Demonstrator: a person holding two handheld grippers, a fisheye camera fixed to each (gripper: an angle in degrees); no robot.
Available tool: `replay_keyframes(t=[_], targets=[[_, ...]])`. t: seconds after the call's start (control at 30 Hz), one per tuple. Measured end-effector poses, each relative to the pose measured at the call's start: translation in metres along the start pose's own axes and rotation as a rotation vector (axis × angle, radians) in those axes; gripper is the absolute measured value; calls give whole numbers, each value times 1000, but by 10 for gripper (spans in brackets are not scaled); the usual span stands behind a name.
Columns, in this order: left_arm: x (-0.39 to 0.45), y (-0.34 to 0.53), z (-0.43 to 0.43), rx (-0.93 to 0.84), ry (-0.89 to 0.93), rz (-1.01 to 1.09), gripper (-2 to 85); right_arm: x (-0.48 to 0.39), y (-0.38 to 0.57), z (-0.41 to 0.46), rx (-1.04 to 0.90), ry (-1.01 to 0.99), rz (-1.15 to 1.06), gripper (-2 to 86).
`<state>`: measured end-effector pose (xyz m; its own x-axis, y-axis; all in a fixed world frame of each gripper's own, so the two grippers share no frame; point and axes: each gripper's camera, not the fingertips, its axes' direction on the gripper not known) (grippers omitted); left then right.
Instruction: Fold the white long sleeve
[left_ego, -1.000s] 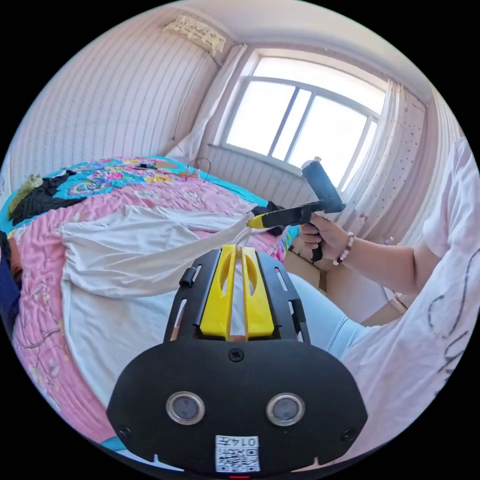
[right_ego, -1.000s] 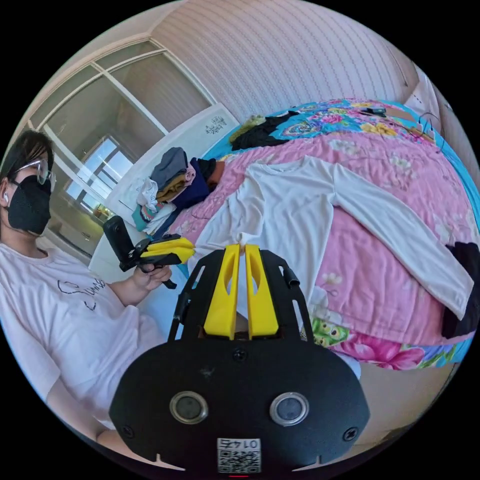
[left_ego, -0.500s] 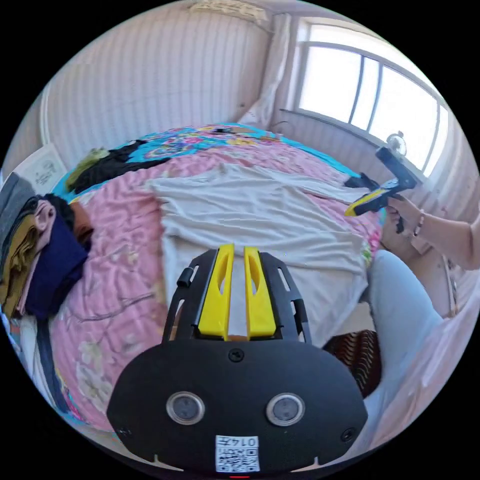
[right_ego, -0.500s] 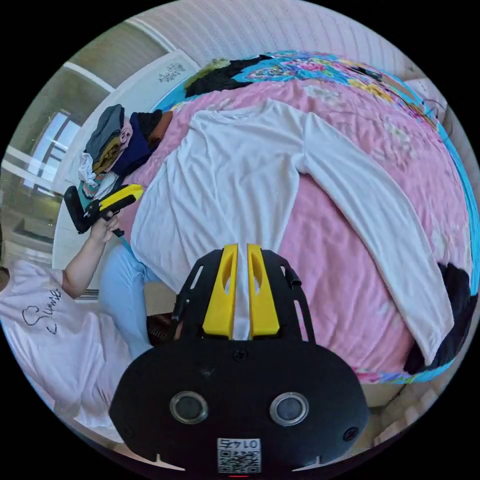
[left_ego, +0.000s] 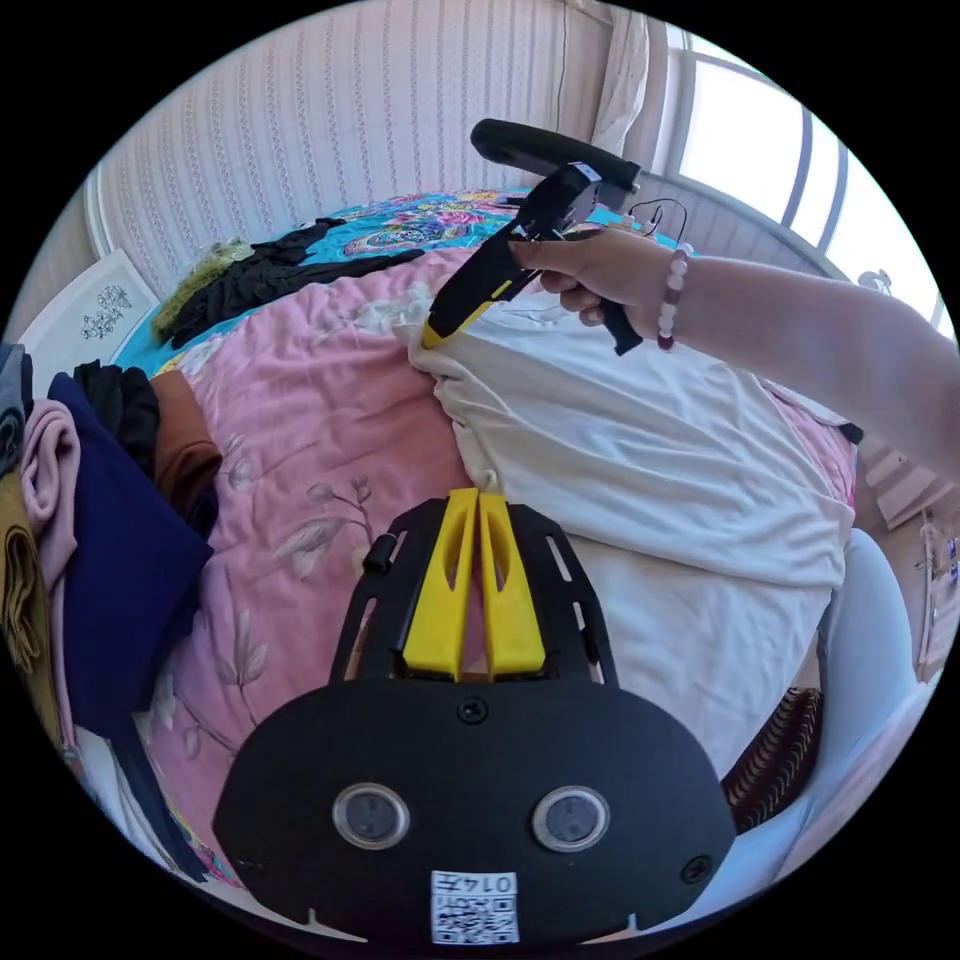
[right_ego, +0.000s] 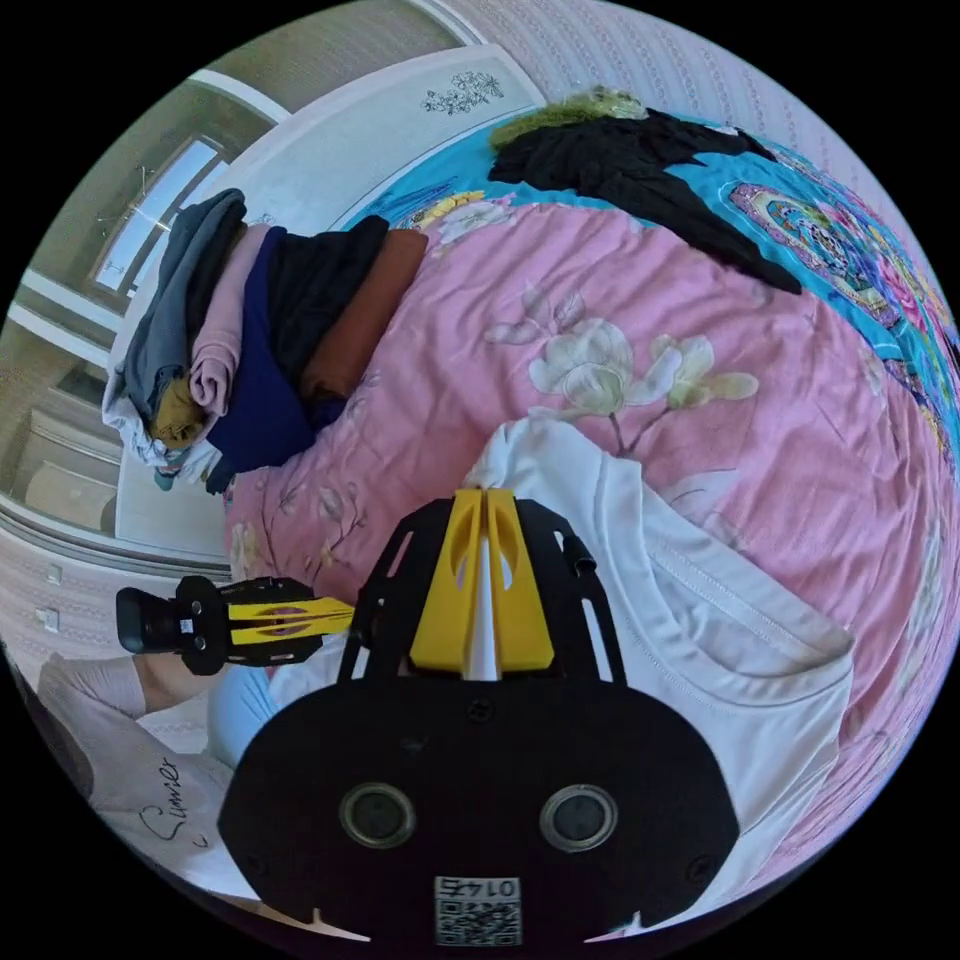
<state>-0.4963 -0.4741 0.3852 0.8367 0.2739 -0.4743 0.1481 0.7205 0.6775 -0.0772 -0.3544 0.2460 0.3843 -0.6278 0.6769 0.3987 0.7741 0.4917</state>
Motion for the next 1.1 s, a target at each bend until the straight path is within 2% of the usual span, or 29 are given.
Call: replay_keyframes(t=[0.13, 0.23, 0.33, 0.43, 0.47, 0.5, 0.57, 0.67, 0.7, 0.77, 0.83, 0.87, 0.93, 1.1], targets=[[-28, 0, 6, 27, 32, -37, -9, -5, -16, -8, 20, 51, -35, 0], [-47, -2, 15, 21, -28, -63, -9, 1, -33, 1, 6, 70, -19, -2], [-65, -4, 31, -16, -56, -111, -8, 7, -45, 27, -103, 88, 0, -5], [-74, -8, 30, 42, -10, -148, -1, 6, -48, 26, -113, 80, 9, -7], [-74, -10, 29, 75, 26, -132, 4, 5, -48, 22, -118, 75, -1, -8], [-73, -15, 32, 90, 51, -121, 47, 4, -48, 19, -122, 75, -13, -8], [-71, -25, 45, 52, 78, -100, 79, 2, -47, 17, -140, 76, -18, -7], [-66, -36, 79, -47, 24, -51, 39, -3, -46, 11, -133, 101, -24, -4], [-67, -36, 83, -29, 29, -69, 6, -5, -46, 6, -111, 109, -23, -4], [-69, -36, 84, -16, -10, -72, -3, -10, -46, 1, -73, 128, -30, -4], [-72, -34, 94, -40, -38, -70, -6, -15, -44, 8, -94, 182, -60, -5], [-74, -33, 105, -62, -25, -72, -5, -18, -44, 23, -172, 223, -81, -6], [-79, -33, 112, -52, -3, -96, 0, -23, -41, 21, -169, 254, -104, -5], [-87, -20, 112, 16, 10, -186, 28, -20, -28, -37, -159, 163, -153, 29]])
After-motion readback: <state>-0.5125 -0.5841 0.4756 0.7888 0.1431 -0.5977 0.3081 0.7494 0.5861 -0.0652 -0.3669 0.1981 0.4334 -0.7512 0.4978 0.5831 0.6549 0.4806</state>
